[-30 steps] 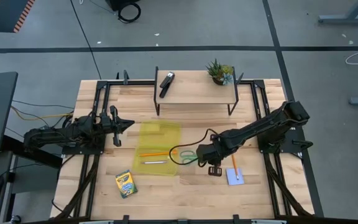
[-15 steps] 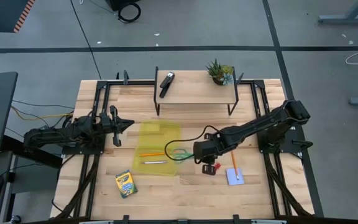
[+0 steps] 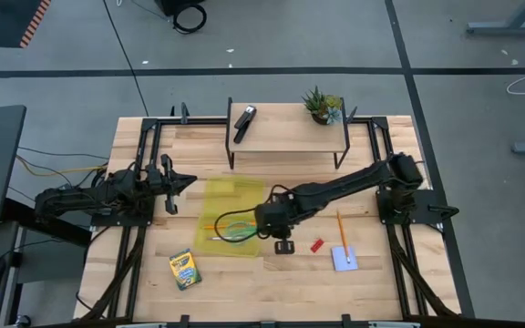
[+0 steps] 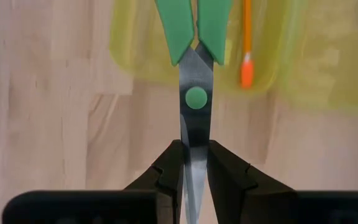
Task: Pack school essentials
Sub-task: Put the green scissors into the supply box
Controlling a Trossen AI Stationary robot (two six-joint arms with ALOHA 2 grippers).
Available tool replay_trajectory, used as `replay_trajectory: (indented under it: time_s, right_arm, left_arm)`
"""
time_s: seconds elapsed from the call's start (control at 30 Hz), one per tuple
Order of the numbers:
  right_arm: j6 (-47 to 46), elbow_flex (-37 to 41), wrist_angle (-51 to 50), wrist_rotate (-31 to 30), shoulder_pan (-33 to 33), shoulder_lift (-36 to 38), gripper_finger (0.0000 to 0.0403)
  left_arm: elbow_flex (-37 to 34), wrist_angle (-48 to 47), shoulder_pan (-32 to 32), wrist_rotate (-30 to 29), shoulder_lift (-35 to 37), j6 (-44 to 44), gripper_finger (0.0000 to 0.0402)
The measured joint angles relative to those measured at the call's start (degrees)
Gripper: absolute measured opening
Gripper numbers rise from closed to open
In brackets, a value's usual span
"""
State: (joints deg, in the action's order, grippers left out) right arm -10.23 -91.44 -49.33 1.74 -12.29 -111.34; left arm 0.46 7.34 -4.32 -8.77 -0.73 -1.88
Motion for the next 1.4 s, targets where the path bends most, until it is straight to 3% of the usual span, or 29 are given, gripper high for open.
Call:
replay_trajectory:
  time_s: [0.63, 1.4]
  right_arm:
    - [15.7, -29.5, -9.0, 5.0, 5.5, -20.5, 0.0067]
    - [15.8, -31.4, -5.8, 5.8, 5.5, -28.2, 0.0067]
  left_arm:
    - [0.0, 1.3, 0.0, 0.0, 0.0, 1.3, 0.0019]
    - [0.0, 1.7, 0.0, 0.0, 0.0, 1.7, 0.0019]
